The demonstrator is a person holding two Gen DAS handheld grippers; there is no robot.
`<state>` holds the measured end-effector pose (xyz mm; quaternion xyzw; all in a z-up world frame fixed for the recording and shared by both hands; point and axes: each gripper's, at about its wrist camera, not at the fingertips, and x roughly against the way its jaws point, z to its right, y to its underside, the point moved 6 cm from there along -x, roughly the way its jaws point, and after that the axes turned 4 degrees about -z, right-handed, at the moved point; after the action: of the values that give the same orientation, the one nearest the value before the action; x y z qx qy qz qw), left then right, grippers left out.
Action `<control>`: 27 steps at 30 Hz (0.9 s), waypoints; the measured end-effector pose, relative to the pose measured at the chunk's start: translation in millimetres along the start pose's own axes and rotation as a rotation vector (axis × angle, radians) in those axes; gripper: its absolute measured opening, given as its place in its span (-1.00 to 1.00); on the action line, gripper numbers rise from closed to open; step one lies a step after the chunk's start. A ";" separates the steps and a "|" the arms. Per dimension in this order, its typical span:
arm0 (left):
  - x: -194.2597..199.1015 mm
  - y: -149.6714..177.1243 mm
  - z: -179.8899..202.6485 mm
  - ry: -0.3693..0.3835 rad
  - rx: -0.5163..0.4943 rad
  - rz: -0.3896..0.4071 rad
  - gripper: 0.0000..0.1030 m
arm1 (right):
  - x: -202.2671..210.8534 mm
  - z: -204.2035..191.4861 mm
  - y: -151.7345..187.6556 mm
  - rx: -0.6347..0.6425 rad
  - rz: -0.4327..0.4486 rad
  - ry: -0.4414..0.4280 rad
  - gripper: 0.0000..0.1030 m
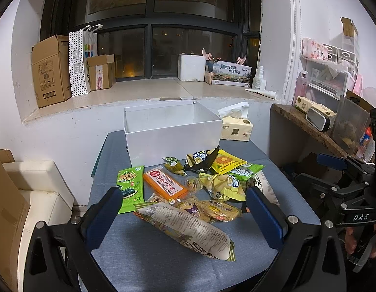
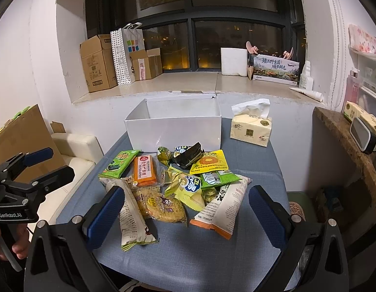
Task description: Organize snacks
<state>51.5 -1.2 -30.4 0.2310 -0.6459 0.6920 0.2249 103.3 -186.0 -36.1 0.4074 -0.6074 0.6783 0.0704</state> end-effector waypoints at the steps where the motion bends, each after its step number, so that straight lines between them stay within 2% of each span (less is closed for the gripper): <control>1: -0.1 0.0 0.1 0.001 0.000 0.000 1.00 | 0.0 0.0 0.1 0.000 0.000 0.000 1.00; 27: -1.5 1.0 -1.1 -0.003 -0.003 -0.002 1.00 | -1.0 -2.1 2.0 -0.001 -0.004 -0.003 1.00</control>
<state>52.0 -0.2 -32.2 0.2323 -0.6472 0.6903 0.2251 101.7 -184.2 -38.1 0.4097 -0.6070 0.6772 0.0708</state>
